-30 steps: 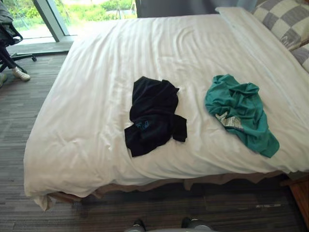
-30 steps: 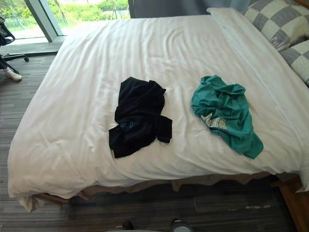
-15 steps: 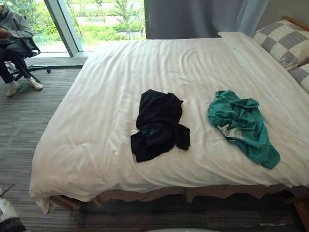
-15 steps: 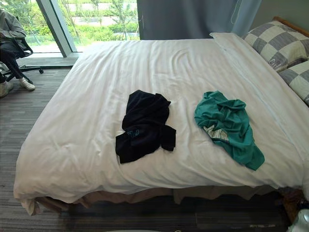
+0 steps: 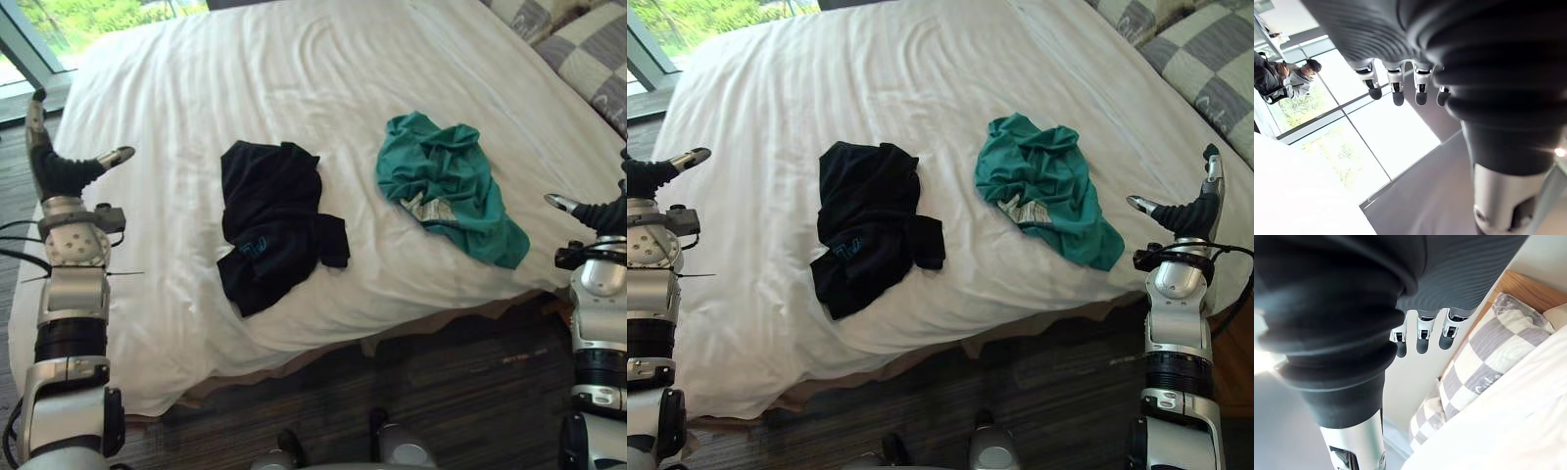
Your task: Tidy the bed and pick cloth on bed and put in laundry
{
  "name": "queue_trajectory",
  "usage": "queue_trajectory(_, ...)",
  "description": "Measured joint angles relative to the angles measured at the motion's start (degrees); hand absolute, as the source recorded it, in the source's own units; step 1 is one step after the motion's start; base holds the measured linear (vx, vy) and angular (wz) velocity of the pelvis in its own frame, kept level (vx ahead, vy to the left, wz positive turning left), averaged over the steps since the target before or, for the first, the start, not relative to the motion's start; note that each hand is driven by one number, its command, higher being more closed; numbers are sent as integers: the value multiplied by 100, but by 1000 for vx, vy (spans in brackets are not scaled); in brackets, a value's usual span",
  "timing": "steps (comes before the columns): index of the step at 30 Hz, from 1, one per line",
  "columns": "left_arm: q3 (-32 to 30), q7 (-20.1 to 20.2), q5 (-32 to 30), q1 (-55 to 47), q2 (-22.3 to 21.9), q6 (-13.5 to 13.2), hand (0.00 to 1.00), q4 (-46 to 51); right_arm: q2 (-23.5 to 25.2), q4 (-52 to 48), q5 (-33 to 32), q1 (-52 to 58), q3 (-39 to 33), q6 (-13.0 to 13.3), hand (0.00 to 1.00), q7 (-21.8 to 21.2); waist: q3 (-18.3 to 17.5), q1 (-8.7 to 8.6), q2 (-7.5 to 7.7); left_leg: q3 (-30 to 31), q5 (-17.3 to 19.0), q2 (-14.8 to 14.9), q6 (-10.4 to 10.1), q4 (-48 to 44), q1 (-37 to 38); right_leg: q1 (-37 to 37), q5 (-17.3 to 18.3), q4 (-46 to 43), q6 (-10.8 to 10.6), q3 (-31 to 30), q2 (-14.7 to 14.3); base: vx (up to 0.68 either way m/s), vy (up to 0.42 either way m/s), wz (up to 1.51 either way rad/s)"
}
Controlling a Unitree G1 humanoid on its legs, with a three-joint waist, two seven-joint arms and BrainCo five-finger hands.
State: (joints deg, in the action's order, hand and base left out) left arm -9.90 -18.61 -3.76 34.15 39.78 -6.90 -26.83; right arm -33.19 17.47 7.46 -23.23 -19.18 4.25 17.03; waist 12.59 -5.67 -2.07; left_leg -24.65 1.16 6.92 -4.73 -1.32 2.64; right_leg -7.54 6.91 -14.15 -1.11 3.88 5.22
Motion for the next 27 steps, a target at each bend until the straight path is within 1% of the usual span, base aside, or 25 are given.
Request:
queue_trajectory(2, 312, 109, -318, 445, -59, 129, 0, -300, 0, -324, 63, -41, 4, 39, 0, -52, 215, -59, -51, 14, 0, -2, 0, -126, -199, -193, -17, -70, 2, -41, 37, -33, -7, -4)
queue_trajectory(4, 487, 127, -405, 660, -82, 167, 0, -433, 0, -359, 135, -149, 5, 79, 0, -79, 328, -143, -93, 34, 0, -1, 0, -168, -320, -292, -38, -73, -2, -35, 54, -17, -1, 0)
queue_trajectory(6, 747, 229, -606, 1043, -193, 205, 0, -673, 0, -369, 170, -210, 4, 95, 0, -79, 417, -163, -173, 38, -1, 1, -1, -165, -507, -499, -99, -67, 3, -64, 46, -7, 4, -3)
queue_trajectory(9, 918, 238, -795, 1259, -373, 239, 0, -762, 2, -443, 214, -209, 11, 95, 0, -79, 551, -197, -239, -2, -1, 7, -2, -163, -599, -616, -158, -59, 3, -112, 58, 1, 14, -9)
queue_trajectory(10, 1019, 240, -859, 1280, -398, 256, 0, -775, 3, -554, 220, -208, 13, 98, 0, -78, 585, -234, -270, -42, -1, -1, -2, -160, -635, -672, -181, -53, -5, -144, 65, 20, 36, -12)
queue_trajectory(12, 1116, 242, -1043, 1387, -512, 284, 0, -996, 14, -696, 233, -195, 131, 134, 0, -73, 683, -290, -281, -107, -2, -13, -2, -167, -659, -710, -230, -23, -19, -227, 70, 29, 33, -15)
queue_trajectory(14, 1241, 265, -1124, 1431, -623, 348, 0, -1139, 56, -868, 249, -126, 217, 185, 0, -74, 687, -291, -286, -229, -3, -7, -4, -168, -743, -808, -323, 63, -16, -295, 55, 33, 31, -18)
queue_trajectory(16, 1440, 397, -1312, 1465, -832, 417, 0, -1277, 110, -1108, 294, 60, 214, 202, 0, -71, 703, -301, -304, -246, -3, -17, -4, -170, -794, -826, -368, 156, -36, -324, 65, 46, 22, -8)
queue_trajectory(19, 1570, 584, -1526, 1461, -1178, 459, 0, -1494, 200, -1372, 399, 334, 213, 218, 0, -72, 781, -300, -321, -316, -4, -15, -6, -170, -795, -828, -368, 159, -37, -328, 73, 54, 17, -1)
queue_trajectory(20, 1609, 619, -1591, 1462, -1231, 469, 0, -1527, 234, -1431, 411, 367, 212, 218, 0, -72, 815, -299, -321, -339, -4, -12, -6, -169, -797, -831, -368, 160, -37, -327, 73, 40, 11, -2)
queue_trajectory(22, 1653, 741, -1742, 1458, -1480, 540, 0, -1745, 394, -1508, 432, 425, 213, 225, 0, -71, 849, -300, -342, -392, -5, -11, -8, -168, -860, -888, -368, 179, -37, -330, 76, 44, 7, -1)
queue_trajectory(27, 1642, 731, -2184, 1434, -1817, 593, 0, -2105, 669, -1708, 439, 639, 216, 247, 0, -73, 860, -285, -364, -551, -6, 2, -10, -191, -877, -882, -369, 229, -37, -323, 84, 64, 0, -1)
